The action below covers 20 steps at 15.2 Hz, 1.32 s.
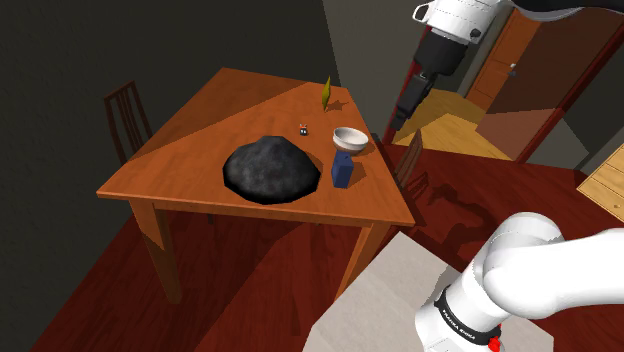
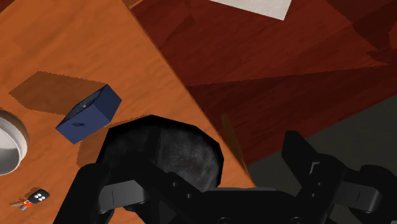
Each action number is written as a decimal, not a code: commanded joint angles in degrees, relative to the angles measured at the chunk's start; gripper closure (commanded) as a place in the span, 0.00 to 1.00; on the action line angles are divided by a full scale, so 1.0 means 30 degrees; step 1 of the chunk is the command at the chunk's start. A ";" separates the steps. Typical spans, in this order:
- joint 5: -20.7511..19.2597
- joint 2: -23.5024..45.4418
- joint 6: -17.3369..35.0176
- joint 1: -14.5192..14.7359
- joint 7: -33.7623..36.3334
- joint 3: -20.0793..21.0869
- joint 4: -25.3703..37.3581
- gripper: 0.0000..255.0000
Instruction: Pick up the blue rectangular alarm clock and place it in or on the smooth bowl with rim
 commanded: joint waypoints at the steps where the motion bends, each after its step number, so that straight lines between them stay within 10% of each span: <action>1: 0.0000 0.0000 0.0000 0.0000 0.0000 0.0000 0.0000 0.00; 20: -0.1226 0.9326 0.9241 -0.2908 0.2078 -0.1200 -0.1657 0.00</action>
